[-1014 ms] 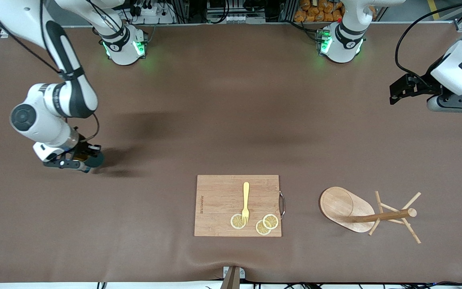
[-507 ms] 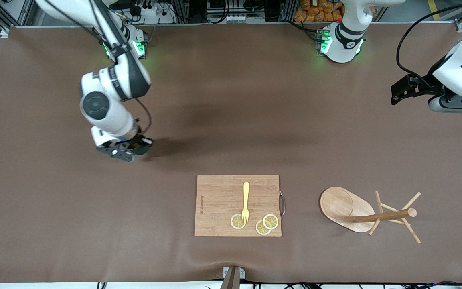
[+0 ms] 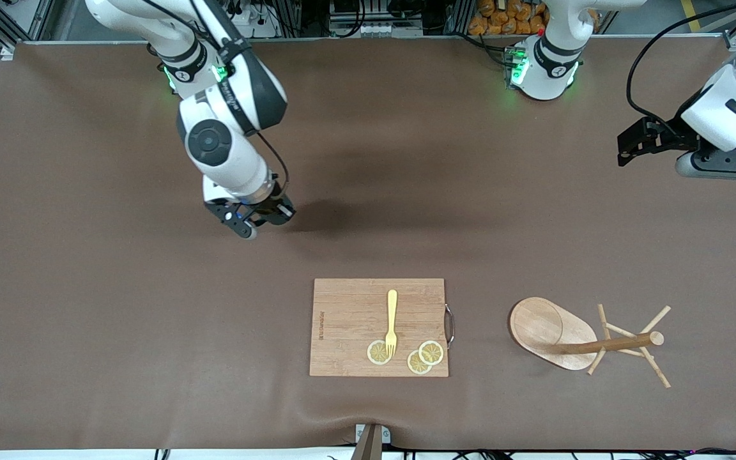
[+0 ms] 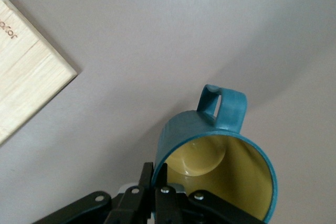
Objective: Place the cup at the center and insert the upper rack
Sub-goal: 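Carry the teal mug with the right gripper to the table center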
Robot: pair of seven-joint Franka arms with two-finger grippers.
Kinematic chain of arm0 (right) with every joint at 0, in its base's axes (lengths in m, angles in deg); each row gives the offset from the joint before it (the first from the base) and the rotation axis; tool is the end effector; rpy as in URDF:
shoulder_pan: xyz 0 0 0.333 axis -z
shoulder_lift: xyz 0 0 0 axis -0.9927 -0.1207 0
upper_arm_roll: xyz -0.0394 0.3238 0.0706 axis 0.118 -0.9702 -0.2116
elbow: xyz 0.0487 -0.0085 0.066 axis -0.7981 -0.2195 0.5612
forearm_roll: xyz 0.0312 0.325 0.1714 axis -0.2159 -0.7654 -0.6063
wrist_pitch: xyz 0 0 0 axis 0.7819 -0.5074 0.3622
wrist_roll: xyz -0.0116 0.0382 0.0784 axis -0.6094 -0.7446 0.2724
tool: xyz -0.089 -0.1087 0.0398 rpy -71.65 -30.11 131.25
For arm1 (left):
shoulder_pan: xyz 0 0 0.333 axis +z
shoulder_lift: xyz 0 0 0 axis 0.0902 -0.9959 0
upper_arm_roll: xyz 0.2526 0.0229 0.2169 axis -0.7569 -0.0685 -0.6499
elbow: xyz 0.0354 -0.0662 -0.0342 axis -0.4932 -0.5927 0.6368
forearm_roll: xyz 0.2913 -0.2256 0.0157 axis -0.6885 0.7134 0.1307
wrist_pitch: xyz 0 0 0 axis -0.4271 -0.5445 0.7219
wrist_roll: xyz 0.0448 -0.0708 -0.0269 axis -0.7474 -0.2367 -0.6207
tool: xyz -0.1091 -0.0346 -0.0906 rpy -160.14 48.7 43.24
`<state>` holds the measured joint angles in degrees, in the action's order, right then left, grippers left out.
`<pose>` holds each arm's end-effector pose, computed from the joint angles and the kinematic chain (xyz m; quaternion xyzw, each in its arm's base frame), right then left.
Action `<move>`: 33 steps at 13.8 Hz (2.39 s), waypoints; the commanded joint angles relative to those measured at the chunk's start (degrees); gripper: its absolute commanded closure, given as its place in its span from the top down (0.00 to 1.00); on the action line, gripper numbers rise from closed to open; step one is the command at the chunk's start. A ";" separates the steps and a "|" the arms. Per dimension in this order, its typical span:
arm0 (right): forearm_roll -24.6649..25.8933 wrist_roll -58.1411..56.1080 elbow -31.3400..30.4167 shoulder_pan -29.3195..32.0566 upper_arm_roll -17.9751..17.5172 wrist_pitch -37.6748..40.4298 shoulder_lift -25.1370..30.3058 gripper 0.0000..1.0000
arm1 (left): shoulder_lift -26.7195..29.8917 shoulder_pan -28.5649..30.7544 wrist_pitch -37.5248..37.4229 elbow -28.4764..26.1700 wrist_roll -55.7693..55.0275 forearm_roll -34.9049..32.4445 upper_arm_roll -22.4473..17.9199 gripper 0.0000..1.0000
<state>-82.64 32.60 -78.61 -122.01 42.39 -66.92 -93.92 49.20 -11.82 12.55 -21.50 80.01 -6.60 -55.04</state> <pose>0.4948 0.3230 0.3321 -0.9272 0.3694 0.0573 0.0212 0.5195 -0.0783 0.6066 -0.9990 0.0427 0.0155 0.0002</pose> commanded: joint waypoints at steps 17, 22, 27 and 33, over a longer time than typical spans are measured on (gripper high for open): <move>-1.29 43.35 30.21 -14.84 0.74 0.92 -25.87 0.00 | -0.71 -0.39 0.25 -0.23 0.74 1.24 0.76 1.00; -1.29 44.59 31.09 -15.55 0.74 0.83 -27.63 0.00 | -1.32 -0.39 0.34 -0.14 0.74 1.24 0.93 1.00; -1.29 44.76 31.44 -15.46 0.74 0.83 -27.89 0.00 | -1.41 -0.57 0.86 -0.14 -0.58 1.24 1.63 1.00; -1.20 44.24 31.44 -14.93 0.74 1.53 -27.63 1.00 | -1.67 -0.65 1.83 -0.23 -1.55 1.24 1.90 1.00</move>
<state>-83.19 75.58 -48.56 -136.95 42.91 -65.73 -120.85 47.63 -12.64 13.53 -21.71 79.14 -6.01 -53.43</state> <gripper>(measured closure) 0.507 0.000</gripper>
